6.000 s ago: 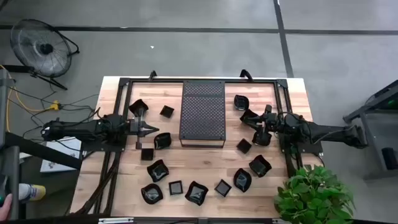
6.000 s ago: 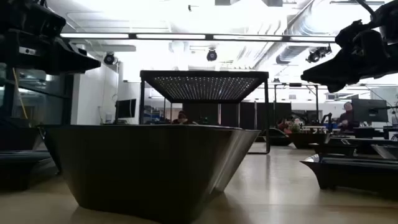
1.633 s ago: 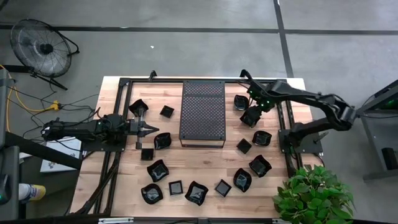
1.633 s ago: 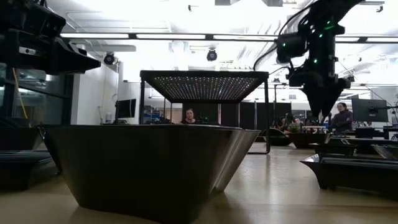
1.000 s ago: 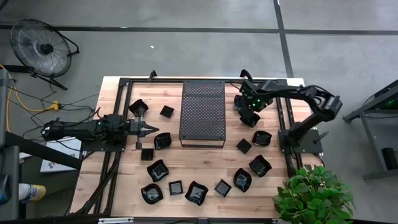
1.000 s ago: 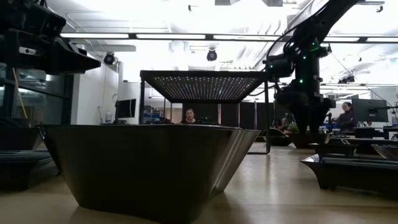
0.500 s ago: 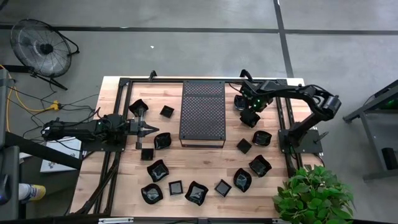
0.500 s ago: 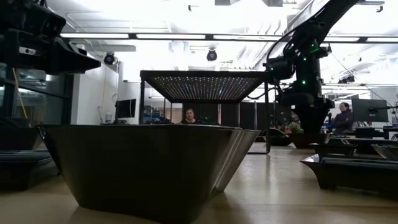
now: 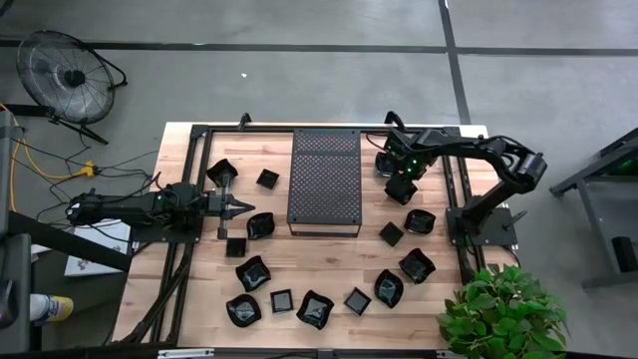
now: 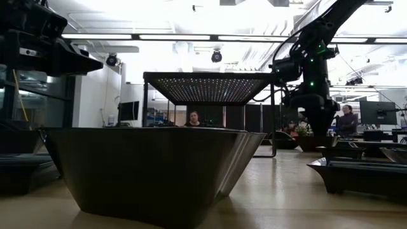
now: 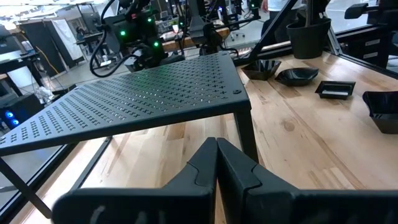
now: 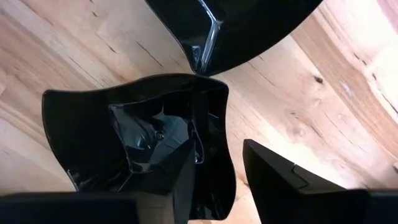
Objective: Pick & Place Mini shaped plates
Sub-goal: Put the black distorted square plate on the shelf
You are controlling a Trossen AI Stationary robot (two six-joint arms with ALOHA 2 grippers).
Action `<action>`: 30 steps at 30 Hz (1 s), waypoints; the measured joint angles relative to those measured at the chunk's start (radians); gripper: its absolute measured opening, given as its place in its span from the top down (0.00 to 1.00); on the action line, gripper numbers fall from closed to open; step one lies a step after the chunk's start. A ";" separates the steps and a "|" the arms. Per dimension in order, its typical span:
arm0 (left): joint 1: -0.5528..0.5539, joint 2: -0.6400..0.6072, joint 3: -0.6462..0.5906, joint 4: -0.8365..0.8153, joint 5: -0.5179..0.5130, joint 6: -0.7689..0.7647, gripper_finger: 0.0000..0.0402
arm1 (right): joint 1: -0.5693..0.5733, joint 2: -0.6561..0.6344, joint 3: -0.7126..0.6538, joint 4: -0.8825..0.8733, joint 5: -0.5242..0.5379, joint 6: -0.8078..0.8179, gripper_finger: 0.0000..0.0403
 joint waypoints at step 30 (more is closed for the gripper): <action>0.000 0.000 0.000 0.000 0.000 0.000 1.00 | 0.000 -0.002 0.001 -0.012 -0.004 0.000 0.99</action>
